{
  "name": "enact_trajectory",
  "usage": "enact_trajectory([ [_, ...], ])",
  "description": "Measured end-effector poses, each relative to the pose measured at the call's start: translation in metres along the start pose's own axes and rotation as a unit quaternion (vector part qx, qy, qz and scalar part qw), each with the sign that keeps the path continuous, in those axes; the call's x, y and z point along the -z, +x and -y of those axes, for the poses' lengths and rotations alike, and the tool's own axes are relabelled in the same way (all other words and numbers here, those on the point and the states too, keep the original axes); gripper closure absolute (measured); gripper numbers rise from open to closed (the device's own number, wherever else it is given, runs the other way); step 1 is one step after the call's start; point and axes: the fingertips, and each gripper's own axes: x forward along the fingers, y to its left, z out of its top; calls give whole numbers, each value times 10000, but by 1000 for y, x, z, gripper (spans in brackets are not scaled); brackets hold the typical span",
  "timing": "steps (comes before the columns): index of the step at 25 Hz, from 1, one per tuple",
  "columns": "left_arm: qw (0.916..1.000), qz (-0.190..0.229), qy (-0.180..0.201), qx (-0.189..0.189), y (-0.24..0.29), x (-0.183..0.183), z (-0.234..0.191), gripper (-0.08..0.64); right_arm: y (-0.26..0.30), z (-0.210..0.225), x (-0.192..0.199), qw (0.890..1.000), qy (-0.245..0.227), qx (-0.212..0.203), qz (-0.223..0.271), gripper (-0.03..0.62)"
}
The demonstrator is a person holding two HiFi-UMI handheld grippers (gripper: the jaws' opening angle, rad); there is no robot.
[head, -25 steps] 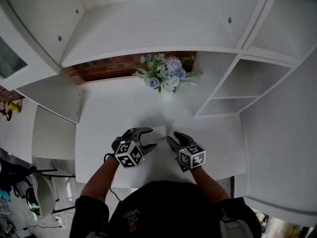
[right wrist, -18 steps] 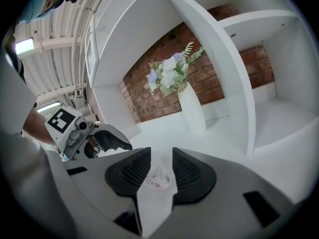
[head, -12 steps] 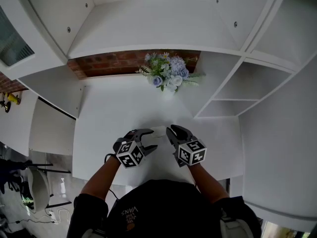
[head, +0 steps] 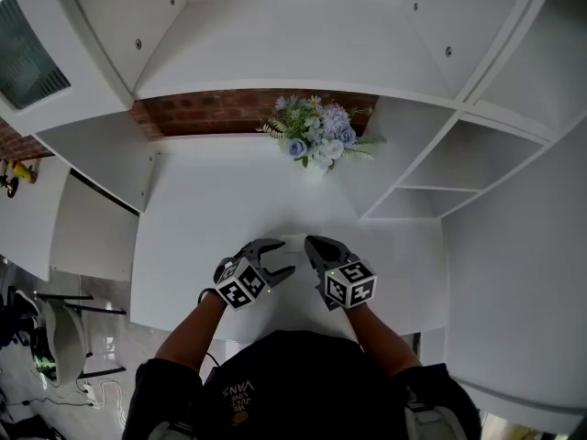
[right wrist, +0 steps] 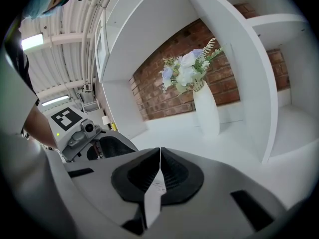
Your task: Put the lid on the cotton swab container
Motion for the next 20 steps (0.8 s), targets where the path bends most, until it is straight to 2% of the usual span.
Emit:
enact_trajectory([
  [5, 9969, 271, -716, -165, -8, -9, -9, 323, 0, 0, 7, 10000, 27, 43, -62, 591],
  [11, 9878, 559, -1436, -221, -10, -11, -16, 343, 1, 0, 15, 9998, 28, 72, -165, 592],
  [20, 9723, 755, -2106, -676, -14, -6, -34, 496, 1, 0, 17, 9998, -34, 88, -156, 594],
])
